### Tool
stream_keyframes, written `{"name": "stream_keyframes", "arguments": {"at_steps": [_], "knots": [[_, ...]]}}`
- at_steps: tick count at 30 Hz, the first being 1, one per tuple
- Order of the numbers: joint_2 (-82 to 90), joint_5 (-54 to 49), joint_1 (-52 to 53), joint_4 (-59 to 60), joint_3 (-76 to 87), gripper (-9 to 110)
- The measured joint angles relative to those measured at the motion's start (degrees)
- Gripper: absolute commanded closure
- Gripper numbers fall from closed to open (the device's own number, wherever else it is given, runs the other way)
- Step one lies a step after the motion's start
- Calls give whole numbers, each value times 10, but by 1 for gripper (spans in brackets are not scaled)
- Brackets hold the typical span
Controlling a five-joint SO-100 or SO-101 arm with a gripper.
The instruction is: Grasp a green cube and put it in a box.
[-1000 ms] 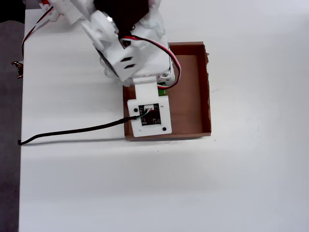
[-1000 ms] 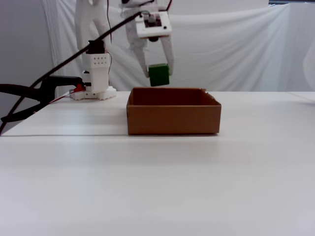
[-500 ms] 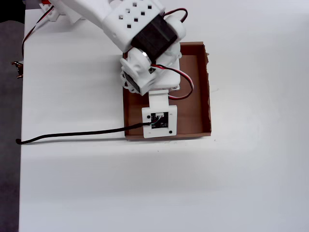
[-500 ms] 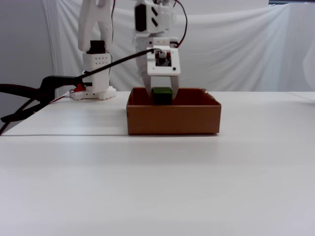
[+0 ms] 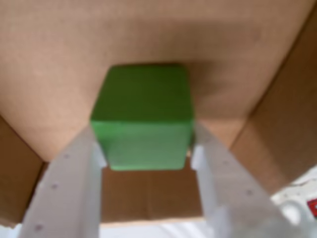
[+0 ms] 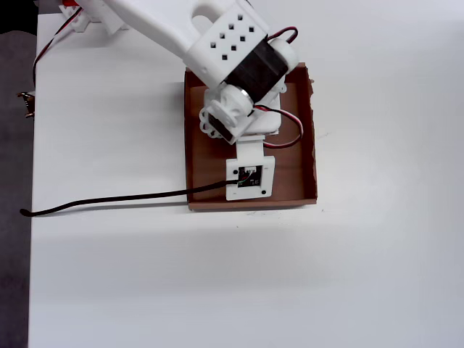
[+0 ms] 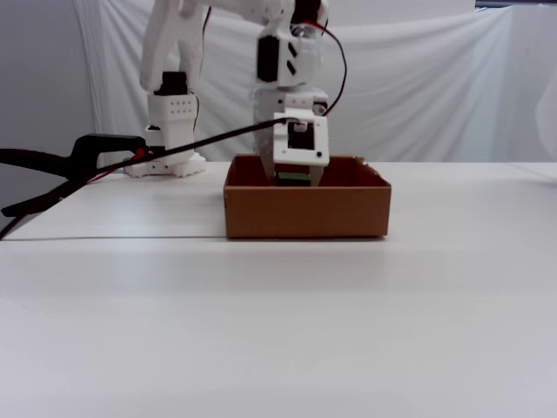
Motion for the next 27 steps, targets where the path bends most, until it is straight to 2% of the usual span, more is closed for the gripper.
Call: {"name": "stream_keyframes", "arguments": {"at_steps": [6,13,20,27], "knots": [[-1,0,0,-6,0,81],[14,0,8,-3,0,80],[111,-1,49,5,27,80],[257,-2,141,5,100,80]]}}
